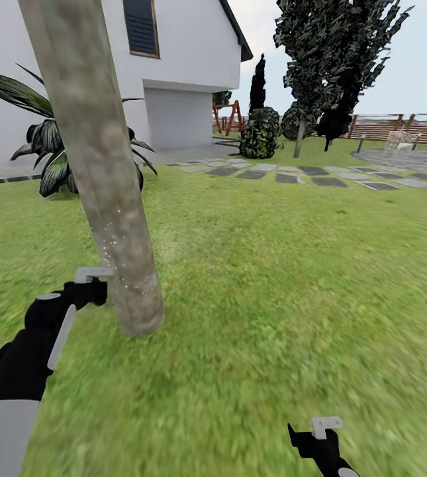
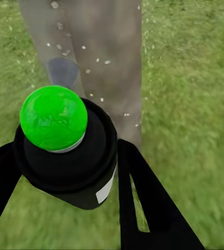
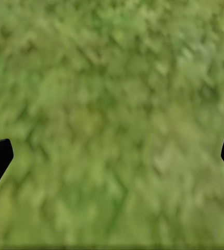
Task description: In the garden, pick up the pesticide atomizer on the floor and spray pesticide onto both trees until each tree trunk is fully covered.
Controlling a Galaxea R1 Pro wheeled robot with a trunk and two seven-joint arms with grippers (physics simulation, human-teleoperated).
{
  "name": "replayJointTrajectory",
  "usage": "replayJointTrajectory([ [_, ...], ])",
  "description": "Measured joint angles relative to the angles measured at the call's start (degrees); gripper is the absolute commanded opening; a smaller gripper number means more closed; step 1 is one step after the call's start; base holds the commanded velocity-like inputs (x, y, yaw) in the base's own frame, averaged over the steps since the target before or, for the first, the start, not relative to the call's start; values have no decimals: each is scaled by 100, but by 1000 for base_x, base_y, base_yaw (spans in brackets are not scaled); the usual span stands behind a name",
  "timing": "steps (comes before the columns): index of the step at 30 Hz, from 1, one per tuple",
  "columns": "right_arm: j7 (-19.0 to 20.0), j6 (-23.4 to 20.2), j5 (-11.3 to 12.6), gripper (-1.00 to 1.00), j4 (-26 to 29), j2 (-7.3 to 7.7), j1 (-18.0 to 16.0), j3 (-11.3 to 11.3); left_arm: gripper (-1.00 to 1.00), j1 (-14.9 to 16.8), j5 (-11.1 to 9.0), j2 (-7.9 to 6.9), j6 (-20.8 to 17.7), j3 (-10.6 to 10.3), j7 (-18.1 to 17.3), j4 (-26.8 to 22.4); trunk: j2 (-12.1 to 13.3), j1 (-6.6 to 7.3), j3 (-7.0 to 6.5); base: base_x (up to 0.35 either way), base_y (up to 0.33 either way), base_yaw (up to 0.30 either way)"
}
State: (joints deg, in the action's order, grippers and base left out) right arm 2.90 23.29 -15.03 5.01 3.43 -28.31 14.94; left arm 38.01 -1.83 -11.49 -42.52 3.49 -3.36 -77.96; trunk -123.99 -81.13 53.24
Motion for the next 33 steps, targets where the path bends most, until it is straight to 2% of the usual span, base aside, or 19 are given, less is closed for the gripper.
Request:
replayJointTrajectory([
  [2,0,0,0,100,0,-1,0,0,-100,77,-5,-52,-1,-6,-223,0,0,0,0,0,0,0],
  [5,0,0,0,100,-1,-4,0,0,-100,139,-51,27,-8,-60,-306,-54,0,0,0,0,0,0],
  [8,0,0,0,100,0,-7,31,0,-100,144,-76,260,-137,-72,-314,-225,0,0,0,0,0,0],
  [9,0,0,0,100,0,-8,39,0,-100,145,-92,333,-209,-110,-315,-338,0,0,0,0,0,0],
  [11,0,0,0,100,0,-9,43,0,-100,145,-59,381,-389,-281,-309,-434,0,0,0,0,0,0],
  [12,0,0,0,100,0,-9,44,0,-100,149,-47,373,-511,-342,-308,-489,0,0,0,0,0,0],
  [14,1,0,0,100,0,-9,44,0,-100,159,5,326,-615,-336,-306,-548,0,0,0,0,0,0],
  [18,6,0,0,100,0,-9,49,0,-100,351,37,85,-656,10,-311,-514,0,0,0,0,0,0],
  [19,8,0,0,100,0,-9,48,0,-100,425,56,-41,-657,102,-313,-483,0,0,0,0,0,0],
  [20,8,0,0,100,0,-9,48,0,-100,481,38,-125,-658,142,-313,-468,0,0,0,0,0,0],
  [24,9,1,0,100,0,-9,52,0,-100,629,-5,-291,-717,168,-315,-458,0,0,0,0,0,0],
  [28,9,0,0,100,0,-9,51,0,-100,653,-61,-247,-894,117,-315,-501,0,0,0,0,0,0],
  [30,9,0,0,100,0,-9,52,0,-100,750,-96,-102,-991,93,-315,-539,0,0,0,0,0,0],
  [33,9,2,0,100,0,-9,53,0,-100,917,-55,-28,-1126,92,-315,-544,0,0,0,0,0,0],
])
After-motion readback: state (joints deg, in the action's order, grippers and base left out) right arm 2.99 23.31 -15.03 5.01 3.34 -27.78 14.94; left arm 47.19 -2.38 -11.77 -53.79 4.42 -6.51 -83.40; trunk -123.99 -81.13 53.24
